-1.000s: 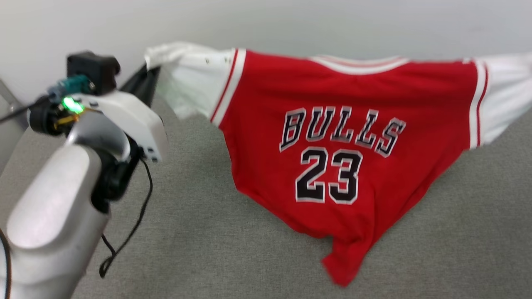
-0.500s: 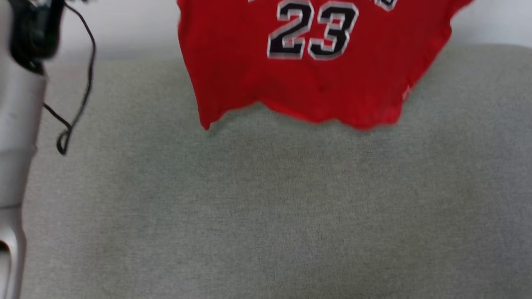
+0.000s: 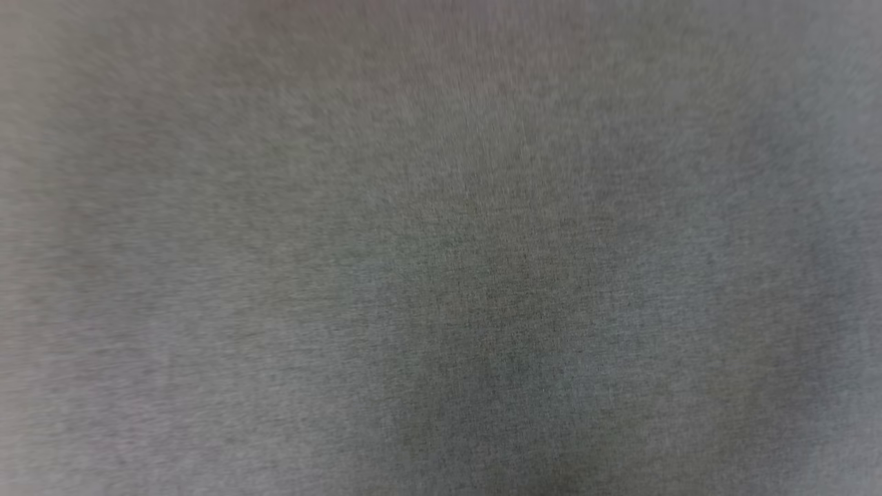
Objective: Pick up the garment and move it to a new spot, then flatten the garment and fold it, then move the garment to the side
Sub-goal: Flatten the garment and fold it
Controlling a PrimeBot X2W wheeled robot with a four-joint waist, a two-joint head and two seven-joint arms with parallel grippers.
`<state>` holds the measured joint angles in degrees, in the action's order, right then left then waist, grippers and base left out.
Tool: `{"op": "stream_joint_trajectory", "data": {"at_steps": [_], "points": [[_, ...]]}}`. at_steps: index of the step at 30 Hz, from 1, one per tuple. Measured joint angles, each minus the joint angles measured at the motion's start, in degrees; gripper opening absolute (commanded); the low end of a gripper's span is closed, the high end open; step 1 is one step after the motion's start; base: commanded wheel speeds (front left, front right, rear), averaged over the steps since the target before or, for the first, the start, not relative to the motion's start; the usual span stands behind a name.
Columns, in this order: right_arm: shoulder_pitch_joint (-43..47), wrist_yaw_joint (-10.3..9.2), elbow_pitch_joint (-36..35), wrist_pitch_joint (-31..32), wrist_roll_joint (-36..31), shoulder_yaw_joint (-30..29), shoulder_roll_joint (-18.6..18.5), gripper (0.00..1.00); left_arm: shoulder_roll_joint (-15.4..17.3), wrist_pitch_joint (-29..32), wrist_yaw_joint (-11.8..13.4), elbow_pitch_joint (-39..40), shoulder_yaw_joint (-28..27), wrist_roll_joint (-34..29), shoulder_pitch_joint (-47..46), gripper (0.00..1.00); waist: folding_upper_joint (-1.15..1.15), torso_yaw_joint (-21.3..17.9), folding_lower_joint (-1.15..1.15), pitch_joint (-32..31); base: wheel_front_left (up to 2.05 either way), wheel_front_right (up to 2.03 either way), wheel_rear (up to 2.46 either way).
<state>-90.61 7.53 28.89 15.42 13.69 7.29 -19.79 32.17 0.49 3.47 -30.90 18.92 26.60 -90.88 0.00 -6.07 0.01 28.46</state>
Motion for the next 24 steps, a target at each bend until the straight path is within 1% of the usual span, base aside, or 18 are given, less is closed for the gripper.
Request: {"op": "stream_joint_trajectory", "data": {"at_steps": [7,14,17,21,22,23,24], "points": [[-7.2,0.0,3.9,-6.5,1.9,2.6,0.0,0.0,-0.4,-0.5,1.1,0.6,-0.9,0.0,-5.3,0.0,0.0,-1.5,0.0,8.8,0.0,0.0,0.0],[-10.0,0.0,8.3,-11.5,4.9,5.6,0.4,0.0,-1.3,-1.8,1.7,0.7,-1.1,0.7,-6.2,0.0,0.0,-1.7,0.0,14.6,0.0,0.0,0.0],[-10.2,0.0,10.2,-12.8,6.4,7.2,0.7,0.0,-2.2,-2.9,1.6,0.4,-1.4,1.8,-5.2,0.0,0.0,-1.3,0.0,15.3,0.0,0.0,0.0],[-9.1,0.0,11.2,-14.1,9.0,10.1,0.4,0.0,-3.0,-4.7,1.2,-0.4,-1.3,2.9,-1.5,0.0,0.0,-0.6,0.0,14.2,0.0,0.0,0.0],[-8.3,-0.01,11.2,-14.2,9.7,11.0,0.1,0.0,-3.2,-4.8,1.1,-0.5,-1.1,2.9,-0.6,0.0,0.0,-0.4,0.0,13.7,0.0,0.0,0.0],[-4.8,0.0,11.1,-14.0,12.5,13.4,-1.2,0.0,-3.8,-5.9,1.0,0.1,-1.3,4.0,2.7,0.0,0.0,0.3,0.0,12.1,0.0,0.0,0.0],[-3.2,-0.01,11.1,-14.0,13.2,14.2,-1.8,0.0,-4.2,-6.5,1.0,0.3,-1.6,4.9,4.4,0.0,0.0,0.5,0.0,11.4,0.0,0.0,0.0]]}}
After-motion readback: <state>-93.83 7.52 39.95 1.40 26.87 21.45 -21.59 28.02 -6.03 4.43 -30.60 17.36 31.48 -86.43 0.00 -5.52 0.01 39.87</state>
